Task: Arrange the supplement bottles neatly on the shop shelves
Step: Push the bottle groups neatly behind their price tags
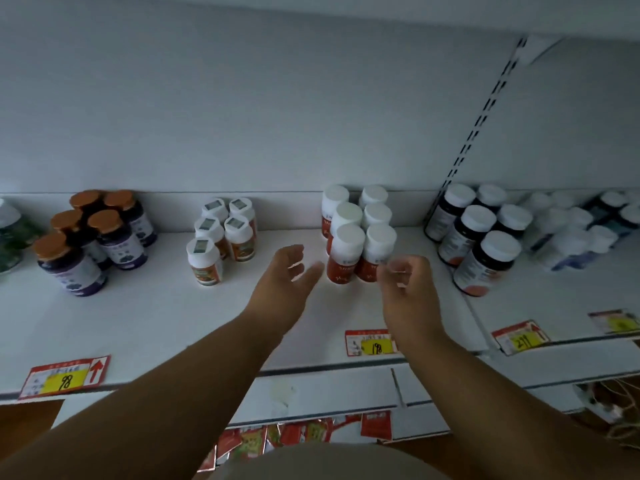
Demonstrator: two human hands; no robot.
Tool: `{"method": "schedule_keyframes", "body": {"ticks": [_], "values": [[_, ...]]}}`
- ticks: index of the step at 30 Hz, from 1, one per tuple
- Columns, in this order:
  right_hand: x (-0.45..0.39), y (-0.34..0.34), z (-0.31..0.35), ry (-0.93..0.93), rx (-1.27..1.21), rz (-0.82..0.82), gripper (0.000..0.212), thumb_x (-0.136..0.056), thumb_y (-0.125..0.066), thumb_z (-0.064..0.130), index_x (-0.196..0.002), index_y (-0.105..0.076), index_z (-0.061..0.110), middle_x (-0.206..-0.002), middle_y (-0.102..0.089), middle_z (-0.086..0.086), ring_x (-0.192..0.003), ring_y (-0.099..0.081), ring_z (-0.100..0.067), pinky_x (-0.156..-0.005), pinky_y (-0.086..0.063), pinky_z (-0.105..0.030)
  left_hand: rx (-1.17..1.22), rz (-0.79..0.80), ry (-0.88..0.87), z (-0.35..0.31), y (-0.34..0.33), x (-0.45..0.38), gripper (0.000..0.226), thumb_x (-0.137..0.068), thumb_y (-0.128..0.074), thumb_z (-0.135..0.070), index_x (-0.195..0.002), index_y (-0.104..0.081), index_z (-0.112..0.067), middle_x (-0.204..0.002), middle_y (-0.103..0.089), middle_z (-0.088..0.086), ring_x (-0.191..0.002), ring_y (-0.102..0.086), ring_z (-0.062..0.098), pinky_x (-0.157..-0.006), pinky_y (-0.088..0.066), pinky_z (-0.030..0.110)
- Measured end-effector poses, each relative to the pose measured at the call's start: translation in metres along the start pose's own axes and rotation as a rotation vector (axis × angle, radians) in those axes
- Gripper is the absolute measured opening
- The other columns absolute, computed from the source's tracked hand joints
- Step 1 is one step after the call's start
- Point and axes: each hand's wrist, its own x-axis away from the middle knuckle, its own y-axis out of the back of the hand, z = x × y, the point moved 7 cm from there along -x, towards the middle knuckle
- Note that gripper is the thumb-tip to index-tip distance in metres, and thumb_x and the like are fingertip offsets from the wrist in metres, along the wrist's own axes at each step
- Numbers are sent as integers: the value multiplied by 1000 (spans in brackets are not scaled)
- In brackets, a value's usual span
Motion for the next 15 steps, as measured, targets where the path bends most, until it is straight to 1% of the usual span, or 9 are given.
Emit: {"method": "schedule_keyframes", "body": {"ticks": [2, 3, 5, 6, 8, 10, 12, 13, 15], "values": [[-23, 5, -13, -100, -189, 50, 38, -90, -50, 57, -117, -52, 30, -116, -59, 8, -108, -57, -13, -96, -46, -41, 263, -47, 101, 5, -12, -11, 47, -94, -52, -55, -138, -44, -40, -143, -47, -13, -130, -45, 15, -110, -34, 45], [-38, 5, -16, -156, -291, 70, 48, -92, -45, 60, -128, -50, 30, -130, -56, 6, -120, -53, -16, -106, -42, -46, 350, -79, 127, 3, -18, -19, 50, -96, -48, -56, -142, -42, -38, -147, -45, -10, -134, -42, 18, -114, -29, 47], [-72, 1, -17, -292, -491, 109, 58, -101, -37, 56, -150, -37, 25, -154, -39, 4, -139, -40, -19, -118, -29, -48, 465, -126, 186, -6, -30, -38, 57, -98, -42, -57, -149, -36, -33, -153, -39, -8, -141, -36, 19, -118, -22, 45], [-88, -4, -18, -371, -550, 141, 62, -101, -35, 58, -153, -34, 24, -157, -36, 5, -142, -36, -18, -120, -26, -47, 494, -134, 220, -11, -38, -47, 60, -97, -41, -59, -150, -35, -32, -155, -37, -7, -142, -33, 20, -117, -20, 44], [-109, -17, -21, -468, -577, 243, 73, -92, -38, 72, -149, -42, 26, -154, -42, 4, -139, -42, -18, -119, -28, -46, 556, -126, 273, -18, -55, -59, 68, -93, -45, -64, -150, -36, -28, -155, -37, -6, -142, -34, 20, -115, -21, 44], [-116, -33, -22, -494, -613, 404, 79, -83, -38, 80, -139, -54, 27, -142, -58, 0, -128, -55, -19, -113, -37, -46, 604, -126, 284, -21, -71, -64, 67, -90, -50, -66, -141, -49, -24, -143, -53, -4, -129, -51, 20, -108, -34, 43], [-116, -44, -20, -512, -708, 485, 72, -92, -30, 74, -132, -61, 23, -128, -68, -4, -119, -63, -23, -108, -43, -46, 598, -156, 238, -24, -80, -69, 51, -90, -53, -65, -117, -65, -24, -114, -72, -3, -99, -69, 14, -90, -50, 36], [-117, -47, -20, -521, -737, 507, 69, -95, -28, 71, -130, -62, 21, -124, -69, -5, -117, -64, -25, -108, -43, -46, 591, -174, 215, -26, -83, -70, 46, -89, -53, -64, -107, -68, -25, -100, -76, -5, -88, -71, 11, -81, -52, 33], [-121, -51, -17, -516, -773, 536, 66, -98, -27, 67, -127, -63, 19, -121, -71, -6, -116, -65, -26, -108, -43, -46, 595, -193, 194, -28, -86, -73, 45, -88, -54, -64, -102, -69, -25, -89, -76, -7, -78, -72, 8, -74, -51, 30]]}}
